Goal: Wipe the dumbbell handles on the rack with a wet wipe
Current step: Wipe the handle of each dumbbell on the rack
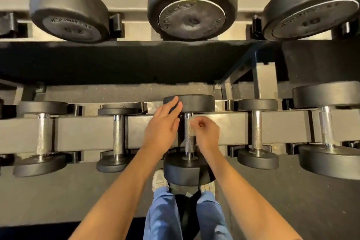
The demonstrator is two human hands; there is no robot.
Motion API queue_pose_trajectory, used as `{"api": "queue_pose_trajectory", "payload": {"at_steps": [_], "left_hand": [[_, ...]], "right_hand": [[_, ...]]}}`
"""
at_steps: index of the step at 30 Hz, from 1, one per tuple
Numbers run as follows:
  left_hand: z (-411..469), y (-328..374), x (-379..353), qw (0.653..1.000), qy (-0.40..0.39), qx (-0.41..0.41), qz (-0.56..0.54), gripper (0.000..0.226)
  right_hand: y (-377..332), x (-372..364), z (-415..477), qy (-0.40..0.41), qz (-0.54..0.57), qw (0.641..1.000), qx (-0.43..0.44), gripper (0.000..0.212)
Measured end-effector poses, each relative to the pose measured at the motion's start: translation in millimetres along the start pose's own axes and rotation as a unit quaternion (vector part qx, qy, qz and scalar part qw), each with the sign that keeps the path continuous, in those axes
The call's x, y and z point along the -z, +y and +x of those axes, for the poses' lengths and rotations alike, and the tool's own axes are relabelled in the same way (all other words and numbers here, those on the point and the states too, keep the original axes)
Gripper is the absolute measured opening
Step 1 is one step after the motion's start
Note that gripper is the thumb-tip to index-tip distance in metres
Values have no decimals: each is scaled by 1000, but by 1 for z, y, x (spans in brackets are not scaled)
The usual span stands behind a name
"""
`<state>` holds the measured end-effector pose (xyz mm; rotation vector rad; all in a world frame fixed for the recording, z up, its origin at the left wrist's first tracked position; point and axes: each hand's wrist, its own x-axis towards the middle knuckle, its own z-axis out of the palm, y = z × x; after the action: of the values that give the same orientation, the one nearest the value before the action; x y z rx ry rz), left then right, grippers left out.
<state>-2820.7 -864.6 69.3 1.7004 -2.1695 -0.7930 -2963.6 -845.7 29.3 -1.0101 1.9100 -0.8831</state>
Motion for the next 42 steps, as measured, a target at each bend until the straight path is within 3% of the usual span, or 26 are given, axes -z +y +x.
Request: {"api": "queue_pose_trajectory", "payload": {"at_steps": [11,19,26,33,38,42], "left_hand": [[-5,-7,-14,997,68,-44,-3,48],[-5,-13,-15,995,66,-69,1,49],[-5,-12,-13,997,55,-56,-5,49],[-4,-14,-13,997,49,-64,-2,50],[-3,-17,-18,995,60,-76,-1,49],[-3,-18,-19,994,78,-79,6,48]], "right_hand": [[23,2,-20,-7,-26,999,37,11],[3,-13,1,70,14,997,18,7],[22,0,-26,2,-34,999,-11,3],[-5,-14,-1,75,-9,997,-3,9],[16,-5,-27,38,-81,995,38,1],[14,1,-24,-8,-88,996,-4,12]]}}
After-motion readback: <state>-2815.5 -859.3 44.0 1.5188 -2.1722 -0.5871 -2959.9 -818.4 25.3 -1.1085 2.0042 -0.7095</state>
